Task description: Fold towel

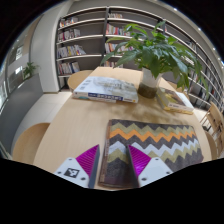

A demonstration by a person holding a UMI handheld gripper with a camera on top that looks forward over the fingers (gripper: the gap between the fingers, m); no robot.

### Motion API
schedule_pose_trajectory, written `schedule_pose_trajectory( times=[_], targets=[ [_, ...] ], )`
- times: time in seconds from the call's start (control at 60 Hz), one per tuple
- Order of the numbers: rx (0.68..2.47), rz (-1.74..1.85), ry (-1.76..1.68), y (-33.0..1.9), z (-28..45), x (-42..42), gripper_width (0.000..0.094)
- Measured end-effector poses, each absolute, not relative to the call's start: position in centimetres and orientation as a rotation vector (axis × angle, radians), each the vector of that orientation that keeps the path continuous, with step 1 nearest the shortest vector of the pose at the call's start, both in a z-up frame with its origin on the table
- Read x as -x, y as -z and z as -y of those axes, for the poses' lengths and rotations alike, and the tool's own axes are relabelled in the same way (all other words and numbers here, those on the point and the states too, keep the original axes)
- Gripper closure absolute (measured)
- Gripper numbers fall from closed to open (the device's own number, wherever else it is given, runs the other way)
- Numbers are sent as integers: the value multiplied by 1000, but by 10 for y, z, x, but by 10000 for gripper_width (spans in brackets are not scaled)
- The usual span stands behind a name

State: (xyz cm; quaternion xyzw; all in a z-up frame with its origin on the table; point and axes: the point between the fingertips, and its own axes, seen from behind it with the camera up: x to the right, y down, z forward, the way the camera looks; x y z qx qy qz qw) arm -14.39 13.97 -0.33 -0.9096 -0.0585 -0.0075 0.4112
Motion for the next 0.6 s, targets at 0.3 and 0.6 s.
schedule_pose_trajectory(
  times=[0.3, 0.6],
  targets=[
    [2288, 129, 55, -18, -138, 120, 900],
    [2177, 28, 217, -108, -146, -66, 896]
  ],
)
